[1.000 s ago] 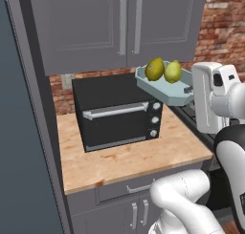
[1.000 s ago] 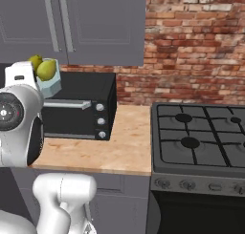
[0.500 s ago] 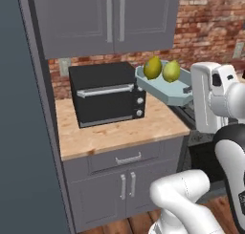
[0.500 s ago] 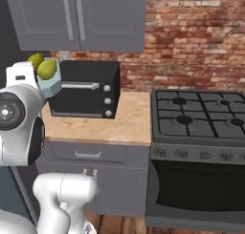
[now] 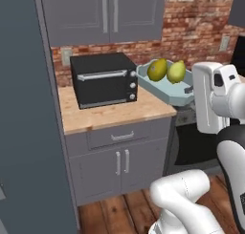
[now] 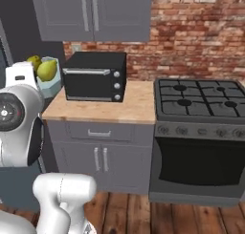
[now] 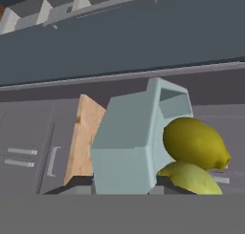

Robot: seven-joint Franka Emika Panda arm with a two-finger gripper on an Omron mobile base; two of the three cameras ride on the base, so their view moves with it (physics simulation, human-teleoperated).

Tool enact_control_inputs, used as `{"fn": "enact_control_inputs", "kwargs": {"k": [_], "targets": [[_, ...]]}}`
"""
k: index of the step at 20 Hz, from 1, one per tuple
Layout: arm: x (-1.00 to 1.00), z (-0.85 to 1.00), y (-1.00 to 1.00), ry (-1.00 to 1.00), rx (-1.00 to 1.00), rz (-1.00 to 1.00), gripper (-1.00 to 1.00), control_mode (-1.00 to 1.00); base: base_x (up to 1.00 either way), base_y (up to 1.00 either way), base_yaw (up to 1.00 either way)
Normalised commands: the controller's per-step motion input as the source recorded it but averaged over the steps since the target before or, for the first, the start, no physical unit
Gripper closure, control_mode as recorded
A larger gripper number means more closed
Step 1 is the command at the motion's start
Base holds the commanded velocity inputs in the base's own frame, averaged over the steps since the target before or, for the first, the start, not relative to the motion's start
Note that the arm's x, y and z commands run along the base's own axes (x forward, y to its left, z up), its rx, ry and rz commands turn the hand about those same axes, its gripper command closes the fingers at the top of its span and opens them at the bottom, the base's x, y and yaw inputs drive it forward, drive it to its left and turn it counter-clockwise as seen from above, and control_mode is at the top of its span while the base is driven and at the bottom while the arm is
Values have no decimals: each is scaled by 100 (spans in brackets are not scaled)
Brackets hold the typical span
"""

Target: Take the lemon and lemon out of the freezer and place them in the tupperware container on the counter. Then put the tupperware containing the vegetables back in the freezer.

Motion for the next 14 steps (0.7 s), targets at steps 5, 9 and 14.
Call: {"fn": "enact_control_inputs", "kwargs": {"k": [5,9,14], "targets": [[0,0,0,0,0,0,100,100,-51,52,0],[0,0,0,0,0,0,100,100,-53,66,0],[0,0,0,0,0,0,100,100,-16,89,0]]}}
